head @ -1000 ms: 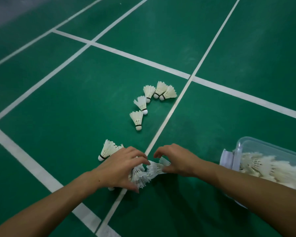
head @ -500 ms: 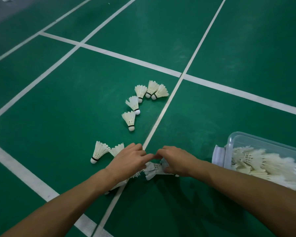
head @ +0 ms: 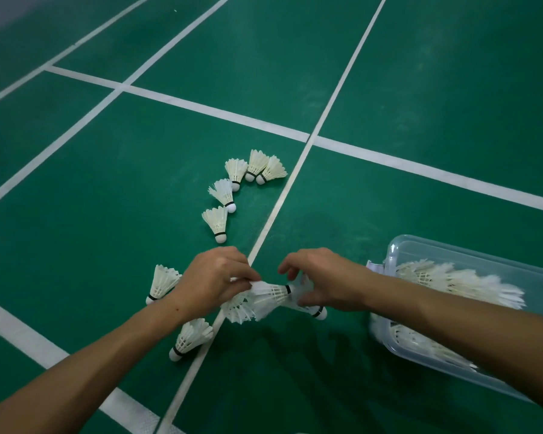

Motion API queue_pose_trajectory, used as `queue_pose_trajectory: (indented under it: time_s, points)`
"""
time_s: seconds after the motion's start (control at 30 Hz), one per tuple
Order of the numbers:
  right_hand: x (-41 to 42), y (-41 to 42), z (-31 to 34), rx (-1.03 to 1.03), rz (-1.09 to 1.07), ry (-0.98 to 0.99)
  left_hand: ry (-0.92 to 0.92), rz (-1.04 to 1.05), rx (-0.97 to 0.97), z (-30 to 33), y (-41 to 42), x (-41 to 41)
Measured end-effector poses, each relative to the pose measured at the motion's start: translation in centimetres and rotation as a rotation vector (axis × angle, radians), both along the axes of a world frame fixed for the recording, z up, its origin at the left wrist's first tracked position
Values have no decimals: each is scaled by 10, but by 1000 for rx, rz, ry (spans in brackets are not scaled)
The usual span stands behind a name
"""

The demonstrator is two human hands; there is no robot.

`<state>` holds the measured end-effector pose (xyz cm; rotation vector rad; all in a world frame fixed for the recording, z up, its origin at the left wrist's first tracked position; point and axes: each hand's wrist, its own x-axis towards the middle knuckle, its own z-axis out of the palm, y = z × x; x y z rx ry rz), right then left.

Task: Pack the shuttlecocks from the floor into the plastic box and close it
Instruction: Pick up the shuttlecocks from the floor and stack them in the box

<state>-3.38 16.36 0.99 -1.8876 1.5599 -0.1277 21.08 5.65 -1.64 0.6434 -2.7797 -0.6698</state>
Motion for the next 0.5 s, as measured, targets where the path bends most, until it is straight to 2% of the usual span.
queue_pose_trajectory:
  time_s: [0.07, 0.2, 0.37, 0.5]
  points:
    - [-16, 10, 23, -46, -34, -26, 40, 76, 137, 20, 1, -6]
    - [-54, 44, 65, -92, -190, -86, 148, 116, 294, 61, 13, -39]
    - [-101, 102, 100, -189, -475, -162, 240, 55, 293, 93, 38, -107]
    - [-136, 156, 101, -253, -661, -182, 278, 16, 322, 103, 68, -167]
